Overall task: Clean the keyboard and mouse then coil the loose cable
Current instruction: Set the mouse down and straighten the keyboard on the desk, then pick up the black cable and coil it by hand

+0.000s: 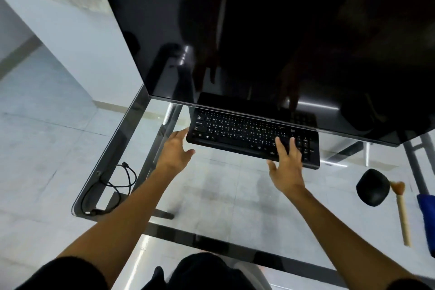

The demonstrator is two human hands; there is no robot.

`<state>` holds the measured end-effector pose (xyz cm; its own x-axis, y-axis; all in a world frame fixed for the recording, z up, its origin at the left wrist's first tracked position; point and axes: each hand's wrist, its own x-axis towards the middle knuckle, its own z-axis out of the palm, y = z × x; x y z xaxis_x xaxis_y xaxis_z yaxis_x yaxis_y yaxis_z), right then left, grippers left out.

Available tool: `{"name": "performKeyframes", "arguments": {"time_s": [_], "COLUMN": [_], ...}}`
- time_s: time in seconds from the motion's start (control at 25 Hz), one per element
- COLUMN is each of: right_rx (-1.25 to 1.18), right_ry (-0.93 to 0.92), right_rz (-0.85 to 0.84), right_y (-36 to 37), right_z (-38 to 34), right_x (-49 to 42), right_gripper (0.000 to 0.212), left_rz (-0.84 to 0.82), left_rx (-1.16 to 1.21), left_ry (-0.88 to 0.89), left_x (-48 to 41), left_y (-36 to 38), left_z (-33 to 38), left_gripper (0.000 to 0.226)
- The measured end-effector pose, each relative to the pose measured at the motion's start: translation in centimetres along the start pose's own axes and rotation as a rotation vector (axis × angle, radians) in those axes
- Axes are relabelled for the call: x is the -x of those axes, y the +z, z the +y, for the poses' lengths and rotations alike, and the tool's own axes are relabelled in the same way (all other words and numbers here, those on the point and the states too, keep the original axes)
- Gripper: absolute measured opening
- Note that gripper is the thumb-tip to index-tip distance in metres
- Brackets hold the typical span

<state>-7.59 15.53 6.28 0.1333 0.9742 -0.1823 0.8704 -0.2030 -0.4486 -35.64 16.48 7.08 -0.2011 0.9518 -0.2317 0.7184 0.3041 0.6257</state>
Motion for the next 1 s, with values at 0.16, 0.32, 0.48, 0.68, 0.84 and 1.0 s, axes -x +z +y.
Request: {"name": "performKeyframes", "arguments": {"time_s": [0.16, 0.32, 0.48, 0.68, 0.84, 1.0], "right_rx": [-0.124, -0.189, -0.150, -0.074, -0.168, -0.471], "right_ry": [-0.325, -0.489, -0.566, -0.644, -0.561, -0.415], "right_rz": [-0.161, -0.393, -0.667, -0.788, -0.768, -0.529], "right_y": [3.8, 7.4, 10.0, 12.7, 13.9, 12.2], "right_z": [-8.0, -14.7, -18.5, -21.4, -22.2, -22.4], "right_x": [3.4, 6.7, 9.4, 11.2, 10.8, 10.5], "right_gripper": [0.061, 0.056, 0.055, 0.056, 0.052, 0.024], "left_rz": [0.204, 0.369, 0.404, 0.334, 0.433, 0.516], "left_rx": [0.009, -0.041, -0.103, 0.082, 0.245, 0.457], "left_ry": [-0.034, -0.106, -0.332, -0.520, -0.543, -0.506], "left_x": [5.1, 9.5, 11.9, 12.8, 12.7, 12.9], "left_y": [-4.4, -8.1, -9.6, -8.3, -8.2, -8.7], "left_z": [-3.4, -7.9, -12.6, -14.7, -14.5, -12.6], "left_gripper": [0.055, 0.052, 0.053, 0.044, 0.035, 0.024]}}
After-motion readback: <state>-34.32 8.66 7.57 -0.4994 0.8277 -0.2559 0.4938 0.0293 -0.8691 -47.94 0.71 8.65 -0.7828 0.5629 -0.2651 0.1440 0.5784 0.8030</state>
